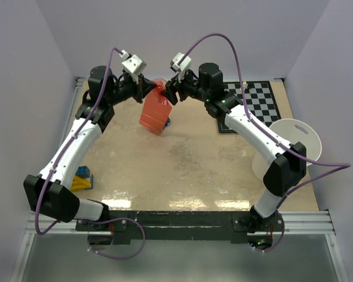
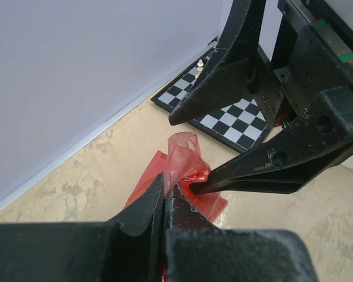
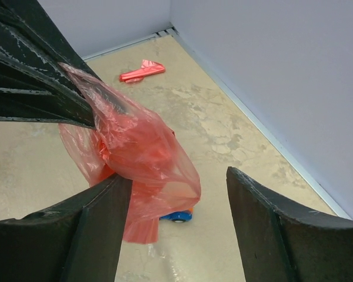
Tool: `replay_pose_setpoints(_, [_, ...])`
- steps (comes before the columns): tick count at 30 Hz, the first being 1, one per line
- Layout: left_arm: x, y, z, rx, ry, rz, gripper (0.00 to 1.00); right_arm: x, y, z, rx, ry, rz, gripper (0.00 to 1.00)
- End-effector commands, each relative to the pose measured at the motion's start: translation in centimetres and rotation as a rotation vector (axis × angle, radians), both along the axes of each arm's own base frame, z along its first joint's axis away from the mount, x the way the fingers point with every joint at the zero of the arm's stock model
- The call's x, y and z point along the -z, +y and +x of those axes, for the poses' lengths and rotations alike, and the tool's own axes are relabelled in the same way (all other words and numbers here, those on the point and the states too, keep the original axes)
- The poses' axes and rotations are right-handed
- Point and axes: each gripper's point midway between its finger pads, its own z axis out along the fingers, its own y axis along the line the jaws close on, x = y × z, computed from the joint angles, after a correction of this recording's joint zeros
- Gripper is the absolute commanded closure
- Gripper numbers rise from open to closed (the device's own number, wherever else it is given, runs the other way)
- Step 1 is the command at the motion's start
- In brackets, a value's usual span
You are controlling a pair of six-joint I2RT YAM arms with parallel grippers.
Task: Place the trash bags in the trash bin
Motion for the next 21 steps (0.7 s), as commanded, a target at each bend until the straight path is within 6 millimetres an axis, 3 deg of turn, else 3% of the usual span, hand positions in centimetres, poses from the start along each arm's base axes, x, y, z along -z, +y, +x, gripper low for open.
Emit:
replay_pose_setpoints(1, [-1.2,-0.3,-1.4,0.043,-0.062,0.027,1.0,-4.2,0.3,-1.5,-0.049,-0.066,0.094,0.3])
replay_pose_setpoints(6, [-0.8,-0.8,-2.0,0.071,-0.066,0.05,1.0,-4.4,1.2,-2.1,-0.112,-0.065,0.104,0.32])
replay_pose_setpoints(8, [-0.7,-0.8,-2.1,0.071,-0.069,0.062,1.0,-4.5,1.3,-2.1,-0.117,-0.06,0.109,0.58])
replay_pose_setpoints(9, [-0.6,-0.7,-2.1,0.065,-0.067,0.066,1.0,-4.5,1.2,-1.9,-0.103,-0.058,0.112,0.8])
replay_pose_setpoints(10, [-0.5,-0.5,-1.9,0.054,-0.068,0.072,1.0,-4.7,1.0,-1.6,-0.08,-0.059,0.115,0.95])
replay_pose_setpoints(11, [-0.4,-0.2,-1.7,0.031,-0.064,0.075,1.0,-4.7,0.8,-1.2,-0.051,-0.059,0.117,1.0])
replay_pose_setpoints(16, [0.9,1.4,-0.4,-0.086,-0.041,0.107,1.0,-5.9,-1.0,-0.7,0.037,-0.076,0.131,1.0])
replay_pose_setpoints(21, [2.9,2.3,0.5,-0.153,0.001,0.129,0.92,-7.9,-2.3,-1.2,0.088,-0.06,0.222,1.0])
